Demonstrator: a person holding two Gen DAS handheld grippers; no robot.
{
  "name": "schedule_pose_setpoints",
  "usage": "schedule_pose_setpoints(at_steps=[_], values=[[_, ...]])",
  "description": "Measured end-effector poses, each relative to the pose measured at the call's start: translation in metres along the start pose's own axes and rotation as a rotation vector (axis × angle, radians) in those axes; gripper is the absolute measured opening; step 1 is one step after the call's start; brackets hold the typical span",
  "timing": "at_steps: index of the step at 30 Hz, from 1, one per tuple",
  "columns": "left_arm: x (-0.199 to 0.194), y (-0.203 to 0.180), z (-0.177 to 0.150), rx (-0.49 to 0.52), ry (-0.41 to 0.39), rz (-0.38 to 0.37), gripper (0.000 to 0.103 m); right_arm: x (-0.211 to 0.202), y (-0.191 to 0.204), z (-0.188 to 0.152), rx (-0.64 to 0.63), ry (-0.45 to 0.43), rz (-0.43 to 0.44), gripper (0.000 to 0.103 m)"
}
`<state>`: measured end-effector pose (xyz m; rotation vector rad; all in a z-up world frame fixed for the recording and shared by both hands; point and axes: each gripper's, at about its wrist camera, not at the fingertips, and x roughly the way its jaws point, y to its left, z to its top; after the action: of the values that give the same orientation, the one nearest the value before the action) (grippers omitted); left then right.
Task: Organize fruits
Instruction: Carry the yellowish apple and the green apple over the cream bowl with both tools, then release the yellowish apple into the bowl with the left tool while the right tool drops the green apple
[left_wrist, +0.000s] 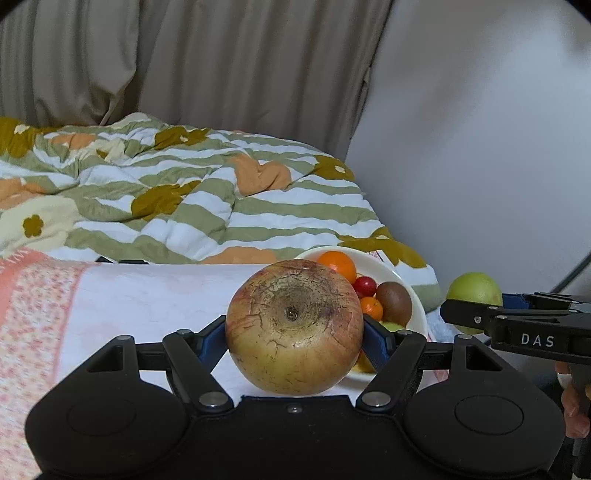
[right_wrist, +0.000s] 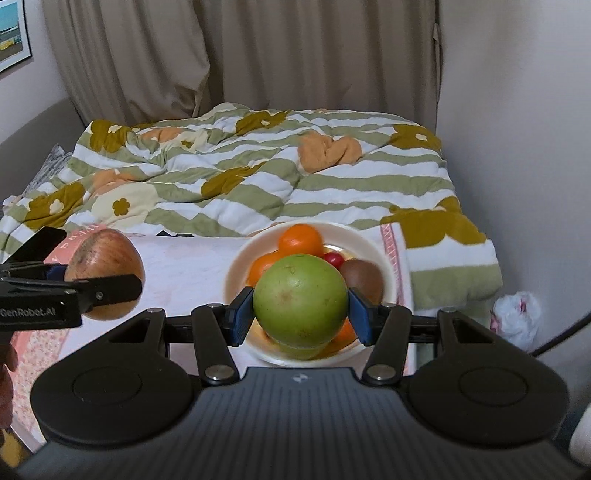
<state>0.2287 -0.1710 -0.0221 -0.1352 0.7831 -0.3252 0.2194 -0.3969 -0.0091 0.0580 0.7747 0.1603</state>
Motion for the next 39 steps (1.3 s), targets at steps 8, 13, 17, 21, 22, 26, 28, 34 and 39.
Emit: schedule_pose_setpoints(at_steps=[8, 13, 17, 21, 22, 26, 28, 34, 39], values=[[0.047, -0.028, -0.001, -0.022, 0.021, 0.054, 0.077, 0.036, -0.043, 0.019, -0.021, 0.013, 0.048, 0.069], [0.071, -0.036, -0.004, -0.001, 0.046, 0.082, 0.077, 0.056, -0.059, 0.026, -0.001, 0.024, 0.059, 0.069], [0.086, -0.039, -0.008, 0.024, 0.065, 0.094, 0.077, 0.070, -0.066, 0.029, 0.007, 0.046, 0.066, 0.069], [0.098, -0.040, -0.011, 0.042, 0.090, 0.107, 0.077, 0.081, -0.068, 0.029, 0.016, 0.065, 0.065, 0.069], [0.098, -0.041, -0.012, 0.042, 0.079, 0.107, 0.078, 0.082, -0.069, 0.029, 0.017, 0.068, 0.067, 0.069], [0.097, -0.044, -0.009, 0.054, 0.051, 0.086, 0.099, 0.091, -0.072, 0.032, 0.020, 0.077, 0.064, 0.069], [0.093, -0.045, -0.008, 0.064, 0.035, 0.083, 0.099, 0.095, -0.073, 0.034, 0.025, 0.079, 0.065, 0.069], [0.077, -0.039, -0.003, 0.053, 0.020, 0.102, 0.100, 0.104, -0.071, 0.039, 0.016, 0.081, 0.078, 0.069], [0.066, -0.030, 0.002, 0.032, 0.006, 0.129, 0.100, 0.124, -0.067, 0.048, 0.005, 0.085, 0.099, 0.069]])
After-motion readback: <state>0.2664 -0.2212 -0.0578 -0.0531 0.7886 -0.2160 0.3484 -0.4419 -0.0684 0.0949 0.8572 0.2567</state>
